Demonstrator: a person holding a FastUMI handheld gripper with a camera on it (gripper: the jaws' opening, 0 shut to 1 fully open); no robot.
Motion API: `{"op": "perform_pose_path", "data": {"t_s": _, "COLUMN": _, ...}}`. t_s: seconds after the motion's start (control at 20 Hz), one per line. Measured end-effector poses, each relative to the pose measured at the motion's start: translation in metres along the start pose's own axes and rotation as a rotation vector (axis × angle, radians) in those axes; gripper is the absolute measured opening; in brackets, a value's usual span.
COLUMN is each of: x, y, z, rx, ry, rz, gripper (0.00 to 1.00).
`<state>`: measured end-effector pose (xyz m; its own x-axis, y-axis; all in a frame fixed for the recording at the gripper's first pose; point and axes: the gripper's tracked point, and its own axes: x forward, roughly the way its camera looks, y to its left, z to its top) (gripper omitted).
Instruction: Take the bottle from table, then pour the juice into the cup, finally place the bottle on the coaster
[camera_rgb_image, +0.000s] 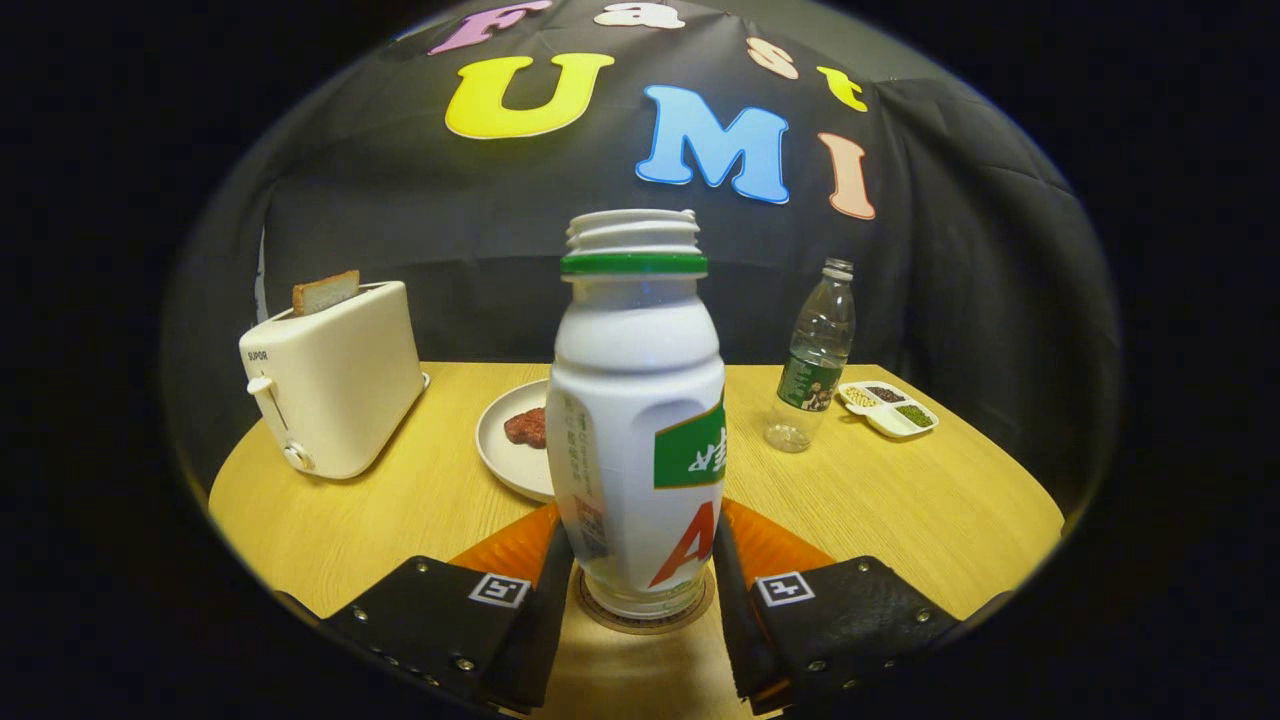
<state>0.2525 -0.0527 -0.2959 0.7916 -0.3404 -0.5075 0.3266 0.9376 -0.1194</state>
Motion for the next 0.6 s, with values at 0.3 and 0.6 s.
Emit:
{"op": "perform_pose_path", "data": {"t_s": 0.3, "x": 0.003, "y": 0.001, "z": -0.013, "rx": 0.022, "ry": 0.003, "rz": 0.021, "gripper": 0.71}}
{"op": "perform_pose_path", "data": {"t_s": 0.6, "x": -0.001, "y": -0.005, "z": -0.021, "rx": 0.057, "ry": -0.006, "rz": 0.024, "gripper": 0.77}}
